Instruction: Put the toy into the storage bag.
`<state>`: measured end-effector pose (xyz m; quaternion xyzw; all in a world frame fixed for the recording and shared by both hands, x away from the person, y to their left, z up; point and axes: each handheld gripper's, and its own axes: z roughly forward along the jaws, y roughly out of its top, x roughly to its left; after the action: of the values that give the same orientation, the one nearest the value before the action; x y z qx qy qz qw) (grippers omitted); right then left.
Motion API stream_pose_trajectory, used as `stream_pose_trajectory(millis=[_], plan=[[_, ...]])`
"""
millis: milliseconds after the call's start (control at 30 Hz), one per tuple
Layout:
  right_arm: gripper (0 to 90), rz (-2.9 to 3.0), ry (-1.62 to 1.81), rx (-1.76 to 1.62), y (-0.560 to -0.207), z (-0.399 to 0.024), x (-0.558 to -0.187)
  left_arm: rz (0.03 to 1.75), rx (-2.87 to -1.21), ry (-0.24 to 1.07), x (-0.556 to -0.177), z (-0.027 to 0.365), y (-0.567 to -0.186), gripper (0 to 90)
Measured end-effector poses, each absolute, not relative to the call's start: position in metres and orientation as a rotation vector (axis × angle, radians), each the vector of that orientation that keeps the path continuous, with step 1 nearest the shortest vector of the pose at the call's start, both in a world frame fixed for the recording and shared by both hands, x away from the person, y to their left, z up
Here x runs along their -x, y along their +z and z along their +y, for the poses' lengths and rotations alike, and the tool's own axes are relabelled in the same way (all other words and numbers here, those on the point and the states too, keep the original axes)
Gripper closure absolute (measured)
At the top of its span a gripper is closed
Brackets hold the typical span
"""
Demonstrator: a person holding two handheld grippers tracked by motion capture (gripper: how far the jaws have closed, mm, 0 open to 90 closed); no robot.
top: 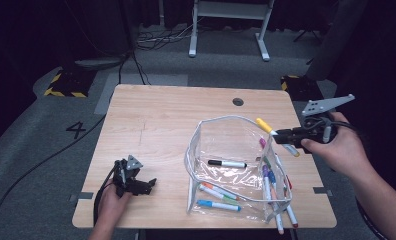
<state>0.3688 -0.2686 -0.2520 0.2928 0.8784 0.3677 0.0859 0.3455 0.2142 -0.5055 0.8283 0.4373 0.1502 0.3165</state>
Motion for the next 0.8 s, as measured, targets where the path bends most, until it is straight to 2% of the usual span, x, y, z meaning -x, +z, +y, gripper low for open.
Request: stream_pose_trajectory(millis=[400,800], plan=[[77.3,2.826,1.036,-0.625,-0.274,-0.179,-0.376,1.152,-2.181,0.395,-0.345,0.214,-0.505,0.0],[77.3,2.972,0.935,-0.497,-0.307,-0.128,-0.383,1.152,-2.181,0.396,-0.346,0.214,-0.505,0.0]])
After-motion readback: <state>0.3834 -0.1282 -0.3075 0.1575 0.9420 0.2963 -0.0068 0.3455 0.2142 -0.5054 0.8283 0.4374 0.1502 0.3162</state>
